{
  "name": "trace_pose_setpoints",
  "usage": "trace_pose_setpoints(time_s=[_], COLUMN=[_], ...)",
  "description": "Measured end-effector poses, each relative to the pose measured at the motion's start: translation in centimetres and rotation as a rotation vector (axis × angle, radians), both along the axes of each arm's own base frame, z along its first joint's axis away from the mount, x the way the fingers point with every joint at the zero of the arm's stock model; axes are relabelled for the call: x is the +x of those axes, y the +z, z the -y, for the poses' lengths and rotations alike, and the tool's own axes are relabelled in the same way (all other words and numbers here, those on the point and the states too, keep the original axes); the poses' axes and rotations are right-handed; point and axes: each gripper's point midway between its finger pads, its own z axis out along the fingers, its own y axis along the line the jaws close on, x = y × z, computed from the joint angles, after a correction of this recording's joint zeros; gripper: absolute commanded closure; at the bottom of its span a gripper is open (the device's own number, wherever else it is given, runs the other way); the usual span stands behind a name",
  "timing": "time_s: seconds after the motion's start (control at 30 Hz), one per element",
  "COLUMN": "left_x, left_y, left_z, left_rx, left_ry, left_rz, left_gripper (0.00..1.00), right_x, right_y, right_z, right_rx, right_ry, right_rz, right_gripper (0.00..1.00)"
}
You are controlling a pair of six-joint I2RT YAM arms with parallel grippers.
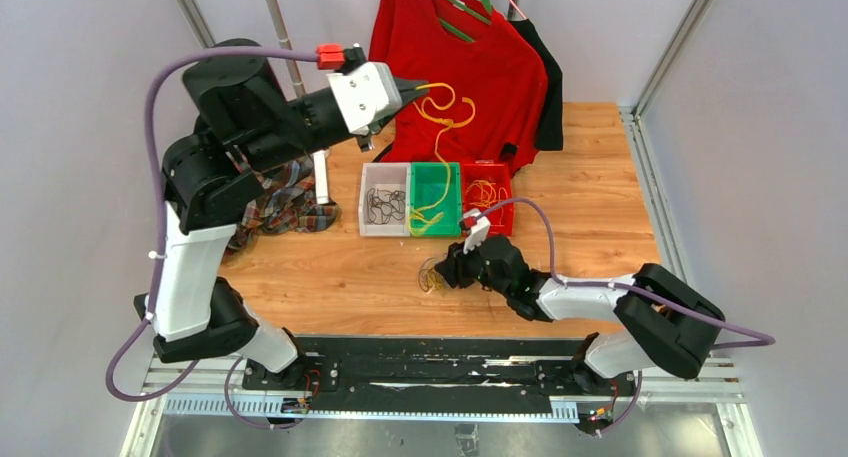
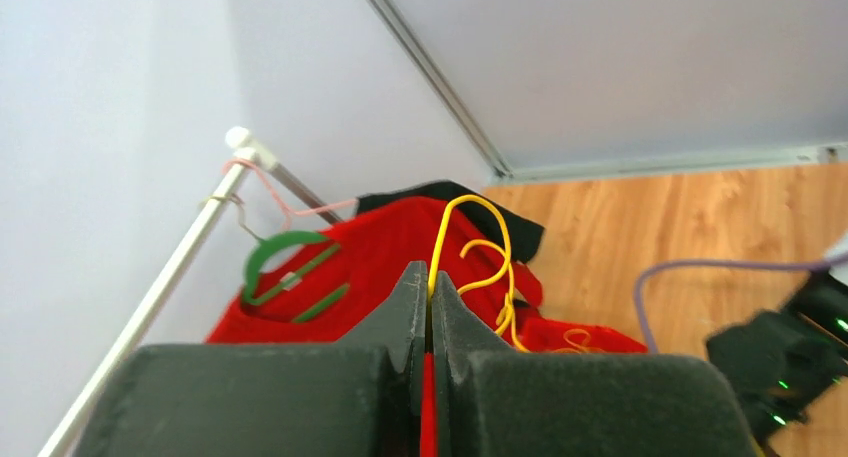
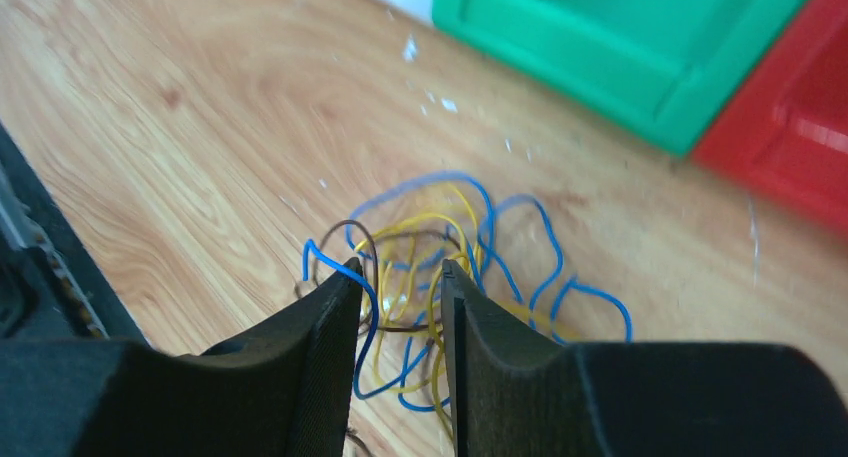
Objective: Untangle the cables
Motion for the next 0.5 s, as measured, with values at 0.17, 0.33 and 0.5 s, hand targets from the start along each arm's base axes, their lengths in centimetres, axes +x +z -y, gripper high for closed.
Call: trace_pose_setpoints(time_s=[0.17, 0.33, 0.5], left_x=[-0.1, 0.3, 1.2], left_y=[3.5, 4.9, 3.3], left_z=[-1.3, -1.5, -0.5], left_rx=[-0.08, -0.12, -0.09], left_ry=[0.042, 0.067, 0.07], left_rz=[0.097, 0.138, 0.115], left_gripper=[1.0, 0.99, 1.0], right_x=[-1.4, -1.9, -1.9], right_y=[-3.8, -4.7, -2.3], right_z=[1.7, 2.4, 2.9], right_rx=[-0.046, -0.043, 0.002], right_ry=[-0.029, -0.052, -0.078], right_rz=[-0.064, -0.075, -0.04], right_gripper=[0.65, 0.61, 0.47])
